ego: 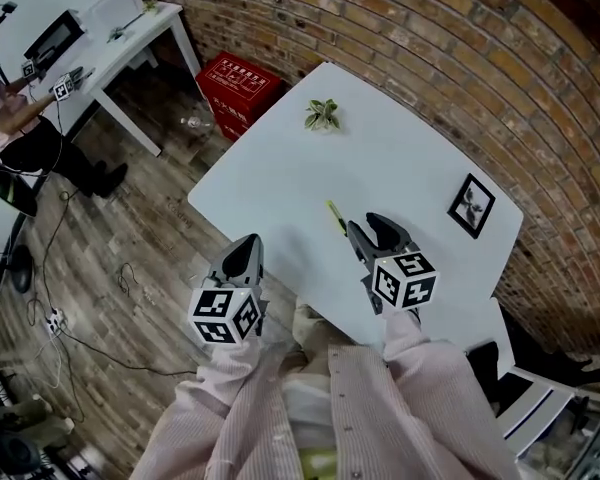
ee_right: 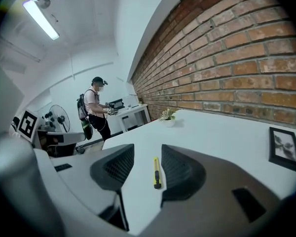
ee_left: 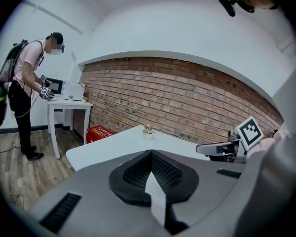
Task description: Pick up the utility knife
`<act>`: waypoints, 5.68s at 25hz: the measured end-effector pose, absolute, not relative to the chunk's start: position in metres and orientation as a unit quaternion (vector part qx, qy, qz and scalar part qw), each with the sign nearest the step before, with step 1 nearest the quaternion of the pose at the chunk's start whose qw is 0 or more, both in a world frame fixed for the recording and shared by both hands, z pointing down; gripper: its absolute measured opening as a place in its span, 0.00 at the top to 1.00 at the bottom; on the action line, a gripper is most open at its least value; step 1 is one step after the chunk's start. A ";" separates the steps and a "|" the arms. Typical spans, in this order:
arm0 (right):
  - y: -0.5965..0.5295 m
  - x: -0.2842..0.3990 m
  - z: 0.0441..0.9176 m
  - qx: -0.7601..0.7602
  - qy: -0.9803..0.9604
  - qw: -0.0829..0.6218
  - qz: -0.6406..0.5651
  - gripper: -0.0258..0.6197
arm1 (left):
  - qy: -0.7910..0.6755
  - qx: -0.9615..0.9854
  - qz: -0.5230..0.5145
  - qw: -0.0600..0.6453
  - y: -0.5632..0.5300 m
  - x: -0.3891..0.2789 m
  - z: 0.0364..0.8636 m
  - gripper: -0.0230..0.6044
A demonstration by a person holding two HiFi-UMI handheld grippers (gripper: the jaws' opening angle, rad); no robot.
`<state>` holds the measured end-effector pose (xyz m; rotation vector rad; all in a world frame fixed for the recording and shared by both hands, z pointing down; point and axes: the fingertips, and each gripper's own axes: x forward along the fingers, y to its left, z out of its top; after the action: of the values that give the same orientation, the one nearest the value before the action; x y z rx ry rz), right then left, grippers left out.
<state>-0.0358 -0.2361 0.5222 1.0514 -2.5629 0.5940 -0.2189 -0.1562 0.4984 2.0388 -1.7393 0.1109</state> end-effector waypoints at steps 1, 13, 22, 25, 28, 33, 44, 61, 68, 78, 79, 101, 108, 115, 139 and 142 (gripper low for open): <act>-0.239 -0.038 0.525 0.365 -0.893 0.159 0.208 0.70 | -0.629 0.741 0.043 0.232 -0.161 -0.220 0.502 0.98; -0.259 -0.062 0.577 0.330 -0.886 0.239 0.223 0.70 | -0.594 0.748 0.082 0.284 -0.194 -0.206 0.547 0.98; -0.255 -0.069 0.617 0.311 -0.867 0.315 0.230 0.70 | -0.572 0.755 0.115 0.299 -0.207 -0.198 0.572 0.98; -0.257 -0.069 0.624 0.315 -0.857 0.332 0.235 0.70 | -0.562 0.758 0.122 0.307 -0.213 -0.194 0.579 0.98; -0.257 -0.070 0.628 0.314 -0.854 0.346 0.229 0.70 | -0.553 0.762 0.126 0.313 -0.216 -0.191 0.583 0.98; -0.256 -0.072 0.632 0.317 -0.850 0.364 0.210 0.71 | -0.546 0.764 0.130 0.318 -0.215 -0.190 0.588 0.98; -0.251 -0.074 0.633 0.313 -0.844 0.393 0.187 0.85 | -0.541 0.768 0.132 0.317 -0.214 -0.188 0.590 0.98; -0.250 -0.076 0.616 0.342 -0.852 0.321 0.233 0.86 | -0.530 0.797 0.103 0.272 -0.218 -0.182 0.569 0.98; -0.258 -0.074 0.583 0.362 -0.870 0.234 0.240 0.86 | -0.528 0.811 0.080 0.240 -0.225 -0.182 0.547 0.98; -0.267 -0.062 0.525 0.388 -0.886 0.119 0.224 0.86 | -0.520 0.831 0.049 0.189 -0.234 -0.185 0.505 0.98; -0.267 -0.061 0.519 0.390 -0.887 0.111 0.220 0.86 | -0.520 0.833 0.046 0.184 -0.235 -0.185 0.501 0.98; -0.254 -0.028 0.426 0.437 -0.887 -0.024 0.144 0.86 | -0.516 0.852 0.012 0.093 -0.231 -0.198 0.425 0.98; -0.252 -0.017 0.398 0.447 -0.885 -0.046 0.120 0.86 | -0.527 0.846 0.009 0.079 -0.233 -0.213 0.408 0.98; -0.252 -0.010 0.378 0.457 -0.881 -0.064 0.104 0.86 | -0.540 0.840 0.010 0.050 -0.236 -0.227 0.388 0.98; -0.259 0.024 0.362 0.483 -0.868 -0.077 0.084 0.86 | -0.554 0.832 0.018 0.022 -0.246 -0.231 0.369 0.98; -0.258 0.024 0.364 0.484 -0.868 -0.073 0.085 0.86 | -0.554 0.832 0.019 0.023 -0.246 -0.231 0.370 0.98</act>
<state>0.0238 -0.2584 0.3637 1.5954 -2.8617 0.2792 -0.2313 -0.2461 0.3699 2.5763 -1.7139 0.0596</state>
